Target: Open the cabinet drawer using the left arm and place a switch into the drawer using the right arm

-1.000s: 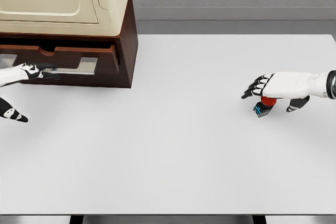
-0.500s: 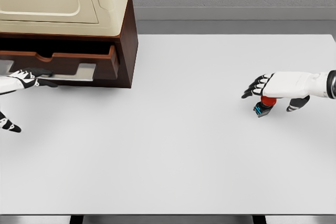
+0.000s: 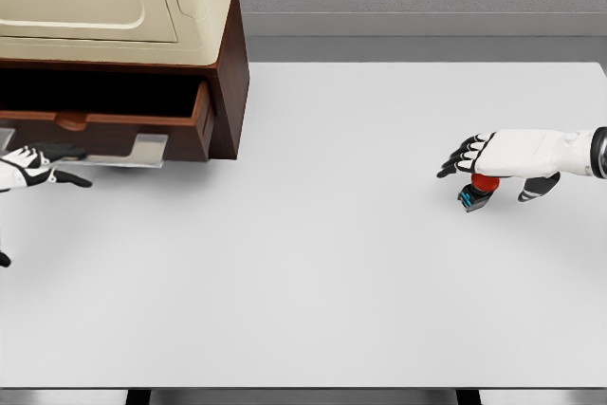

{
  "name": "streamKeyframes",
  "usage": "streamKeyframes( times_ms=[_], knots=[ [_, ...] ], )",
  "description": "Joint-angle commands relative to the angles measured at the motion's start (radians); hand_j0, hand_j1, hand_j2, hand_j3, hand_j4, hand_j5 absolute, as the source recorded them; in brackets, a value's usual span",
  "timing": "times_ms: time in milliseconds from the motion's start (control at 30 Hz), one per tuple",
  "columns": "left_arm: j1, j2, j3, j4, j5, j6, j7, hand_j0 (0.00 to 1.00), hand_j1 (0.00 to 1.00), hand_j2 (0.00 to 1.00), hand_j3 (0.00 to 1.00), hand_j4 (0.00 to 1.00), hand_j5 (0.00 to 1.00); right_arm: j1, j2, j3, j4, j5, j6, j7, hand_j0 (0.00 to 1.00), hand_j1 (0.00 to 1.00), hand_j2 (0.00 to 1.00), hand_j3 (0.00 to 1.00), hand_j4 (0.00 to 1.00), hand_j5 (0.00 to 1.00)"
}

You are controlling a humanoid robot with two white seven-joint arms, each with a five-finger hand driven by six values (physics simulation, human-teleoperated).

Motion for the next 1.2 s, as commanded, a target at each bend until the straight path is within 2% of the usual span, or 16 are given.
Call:
streamKeyframes(
  times_ms=[0,400,500,567,800,967,1033,1167],
  knots=[
    [0.000,0.020,-0.015,0.012,-0.095,-0.024,0.001,1.00,1.00,1.00,1.00,1.00,1.00,0.000,-0.001,-0.001,0.000,0.004,0.002,0.000,0.99,0.99,0.99,0.99,0.99,0.99],
    [0.000,0.060,-0.038,0.012,-0.093,-0.090,0.001,1.00,1.00,1.00,1.00,1.00,1.00,0.002,0.000,0.004,0.000,0.005,0.002,0.000,0.99,0.99,0.99,0.99,0.99,0.99],
    [0.000,0.061,-0.036,0.012,-0.093,-0.090,0.001,1.00,1.00,1.00,1.00,1.00,1.00,0.002,0.000,0.002,0.000,0.005,0.002,0.000,0.96,0.96,0.96,0.96,0.96,0.96],
    [-0.001,0.064,-0.036,0.012,-0.073,-0.090,0.001,1.00,1.00,1.00,1.00,1.00,1.00,0.002,0.000,0.002,0.000,0.005,0.002,0.000,0.96,0.96,0.96,0.96,0.96,0.96],
    [-0.001,0.067,-0.027,0.013,-0.044,-0.088,-0.001,1.00,1.00,1.00,1.00,1.00,1.00,0.002,0.000,0.002,0.000,0.005,0.002,0.000,0.86,0.86,0.86,0.86,0.86,0.86],
    [-0.004,0.069,-0.015,0.013,-0.024,-0.088,-0.001,1.00,1.00,1.00,1.00,1.00,1.00,0.002,0.000,0.002,0.000,0.005,0.002,0.000,0.89,0.89,0.89,0.89,0.89,0.89],
    [-0.020,0.067,-0.004,0.015,0.011,-0.088,-0.033,1.00,1.00,1.00,1.00,1.00,1.00,0.002,0.000,0.002,0.000,0.005,0.002,0.000,0.89,0.89,0.89,0.89,0.89,0.89],
    [-0.026,0.069,0.005,0.012,0.043,-0.088,-0.033,1.00,1.00,1.00,1.00,1.00,1.00,0.002,0.000,0.002,0.000,0.005,0.002,0.000,0.89,0.89,0.89,0.89,0.89,0.89]
  ],
)
